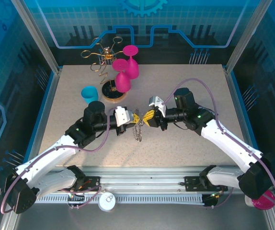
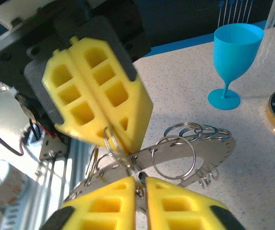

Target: Put the keys on the keyring

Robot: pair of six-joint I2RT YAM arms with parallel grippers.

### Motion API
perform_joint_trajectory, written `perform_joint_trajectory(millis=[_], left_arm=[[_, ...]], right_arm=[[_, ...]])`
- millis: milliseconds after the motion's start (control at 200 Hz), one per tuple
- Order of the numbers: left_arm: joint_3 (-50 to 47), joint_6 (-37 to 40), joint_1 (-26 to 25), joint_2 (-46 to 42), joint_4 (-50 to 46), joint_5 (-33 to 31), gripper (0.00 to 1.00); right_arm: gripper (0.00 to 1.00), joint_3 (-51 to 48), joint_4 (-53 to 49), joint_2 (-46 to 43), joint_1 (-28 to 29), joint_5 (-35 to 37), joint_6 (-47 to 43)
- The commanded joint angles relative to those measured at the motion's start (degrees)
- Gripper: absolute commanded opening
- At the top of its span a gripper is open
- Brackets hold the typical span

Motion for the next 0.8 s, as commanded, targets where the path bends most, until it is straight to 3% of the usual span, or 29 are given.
perform_joint_trajectory(millis=[0, 285, 680, 796], left_arm=[[-0.16, -1.51, -0.11, -1.48, 4.37, 3.58, 0.00], [-0.46, -2.82, -0.05, -0.74, 5.41, 4.22, 0.00], [-0.19, -4.53, -0.04, 0.30, 7.00, 4.91, 0.00], [-0.24, -5.27, -0.01, 0.80, 7.53, 4.99, 0.00]], right_arm=[[0.25, 0.50, 2.65, -0.97, -0.32, -1.80, -0.36], [0.28, 0.11, 4.72, -1.94, 0.16, -3.09, -3.84], [0.20, 1.80, 5.69, -0.21, 1.15, -4.53, -4.69], [0.12, 2.15, 5.64, -0.01, 1.37, -4.89, -4.92]])
